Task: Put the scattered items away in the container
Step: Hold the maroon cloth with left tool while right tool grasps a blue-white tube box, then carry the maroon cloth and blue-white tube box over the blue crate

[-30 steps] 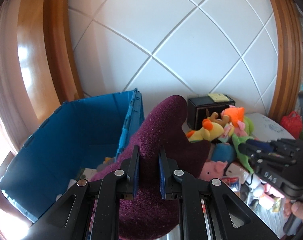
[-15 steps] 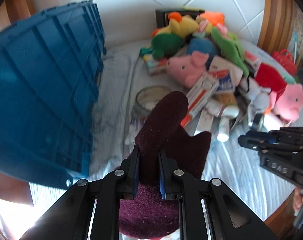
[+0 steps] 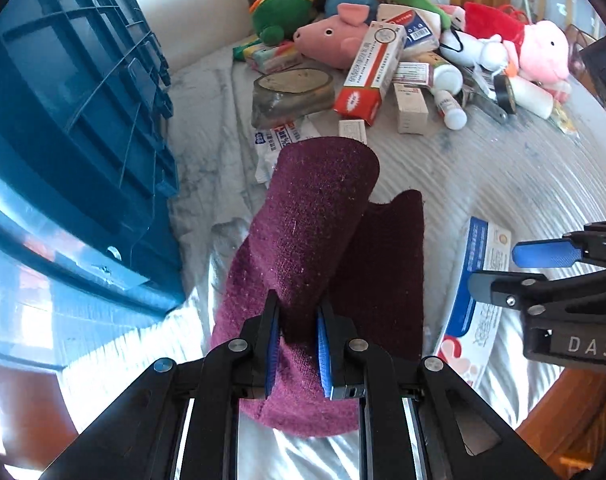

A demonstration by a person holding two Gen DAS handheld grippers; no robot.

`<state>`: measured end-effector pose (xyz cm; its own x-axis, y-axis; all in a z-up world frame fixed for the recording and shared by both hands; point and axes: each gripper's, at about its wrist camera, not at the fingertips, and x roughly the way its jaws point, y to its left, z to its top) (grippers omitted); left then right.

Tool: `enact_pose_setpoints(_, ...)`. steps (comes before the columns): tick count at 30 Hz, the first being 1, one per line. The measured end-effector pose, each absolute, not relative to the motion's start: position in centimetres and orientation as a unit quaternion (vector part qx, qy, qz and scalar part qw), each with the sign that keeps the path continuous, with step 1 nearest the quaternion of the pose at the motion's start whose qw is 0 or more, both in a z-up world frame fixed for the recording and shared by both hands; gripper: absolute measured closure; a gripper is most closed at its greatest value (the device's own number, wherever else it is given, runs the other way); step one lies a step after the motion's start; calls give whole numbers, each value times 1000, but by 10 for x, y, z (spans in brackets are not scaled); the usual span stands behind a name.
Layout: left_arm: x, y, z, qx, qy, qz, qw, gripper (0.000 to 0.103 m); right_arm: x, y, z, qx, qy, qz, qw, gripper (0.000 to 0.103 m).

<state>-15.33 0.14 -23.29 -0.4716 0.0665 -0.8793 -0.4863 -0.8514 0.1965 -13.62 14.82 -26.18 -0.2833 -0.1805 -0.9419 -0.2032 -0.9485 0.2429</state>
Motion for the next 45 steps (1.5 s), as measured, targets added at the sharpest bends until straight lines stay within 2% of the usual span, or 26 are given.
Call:
enact_pose_setpoints(10,-161,-14,-249,-498,199,816,217,85,-129,123,-271,-588,180,783,92,48)
enact_pose_setpoints(13,-160,-14,-251,-496,196,815,225,86,-126,114,-271,-588,144,790,101,52)
enact_pose_setpoints(15,-158,-13,-247,-491,195,817,231,87,-122,117,-267,-582,146,794,102,59)
enact_pose_setpoints(18,-155,-11,-233,-479,187,822,243,88,-119,126,-249,-565,140,806,105,61)
enact_pose_setpoints(31,-165,42,-126,-391,147,875,244,88,-158,188,-127,-448,92,885,91,62)
enact_pose_setpoints(40,-197,84,-19,-296,80,938,159,88,-219,225,-24,-348,5,937,5,62)
enact_pose_setpoints(45,-215,71,30,-267,57,957,100,88,-246,211,27,-301,-29,952,-47,62)
